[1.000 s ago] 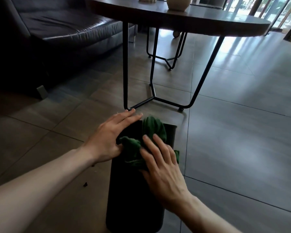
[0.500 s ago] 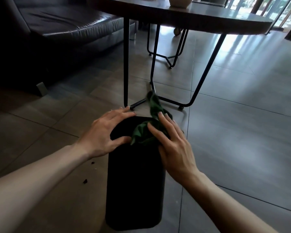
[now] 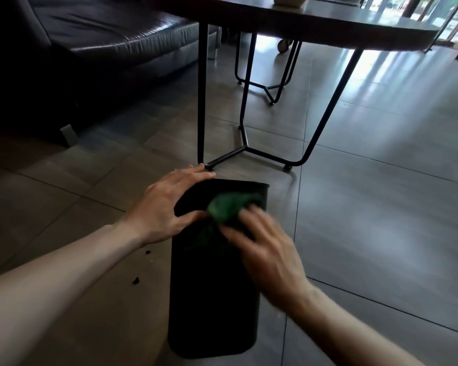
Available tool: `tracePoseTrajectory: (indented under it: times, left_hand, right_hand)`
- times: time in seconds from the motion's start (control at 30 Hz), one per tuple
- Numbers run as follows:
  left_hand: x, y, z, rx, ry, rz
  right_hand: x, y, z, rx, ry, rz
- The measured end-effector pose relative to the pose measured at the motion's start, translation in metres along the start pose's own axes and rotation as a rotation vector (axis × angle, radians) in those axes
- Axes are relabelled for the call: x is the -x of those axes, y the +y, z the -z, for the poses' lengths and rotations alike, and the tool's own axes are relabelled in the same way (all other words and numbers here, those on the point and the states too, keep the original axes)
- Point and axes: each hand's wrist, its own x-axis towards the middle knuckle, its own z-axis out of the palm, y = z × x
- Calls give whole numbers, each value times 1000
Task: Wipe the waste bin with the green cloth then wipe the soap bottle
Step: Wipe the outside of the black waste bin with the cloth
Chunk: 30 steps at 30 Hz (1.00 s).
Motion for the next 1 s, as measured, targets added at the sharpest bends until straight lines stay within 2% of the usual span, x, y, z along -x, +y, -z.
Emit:
tracePoseTrajectory:
  times: [0.07,0.1,0.3,0.37,0.4,0.47,0.57,0.63,0.7,0.77,0.87,1.0]
  left_hand:
    - [-1,0,1,7,1,-7]
    - [-1,0,1,8,1,-4]
    - [0,-5,5,-31,-11,19]
    - [2,-6,5,-28,-14,17]
    - [3,-7,5,-32,-18,18]
    - [4,-8,6,-32,-21,20]
    - [7,-8,10,-19,-43,23]
    - [10,-10,13,-14,-64,10]
    - [12,-10,16,-10,-81,-11]
    - [14,-11,17,-9,-95,-38]
    - [16,-11,18,-29,-118,-95]
    - [18,-16,21,-76,-142,-160]
  right_hand:
    - [-24,3,1,-23,34,-157]
    - [-26,0,-2,-5,24,-145]
    - [56,-44,-14,36,-113,292]
    - [78,-58,-7,75,-203,359]
    - [82,-59,-2,59,-226,330]
    - [74,-49,13,-85,-152,140]
    - [36,-12,45,-414,77,-308]
    - [7,21,66,-479,197,-536]
    - [-18,57,84,-465,298,-671]
    - [-38,85,93,-418,358,-690]
    - [-58,99,83,-327,242,-567]
    - [-57,85,53,-436,-115,-358]
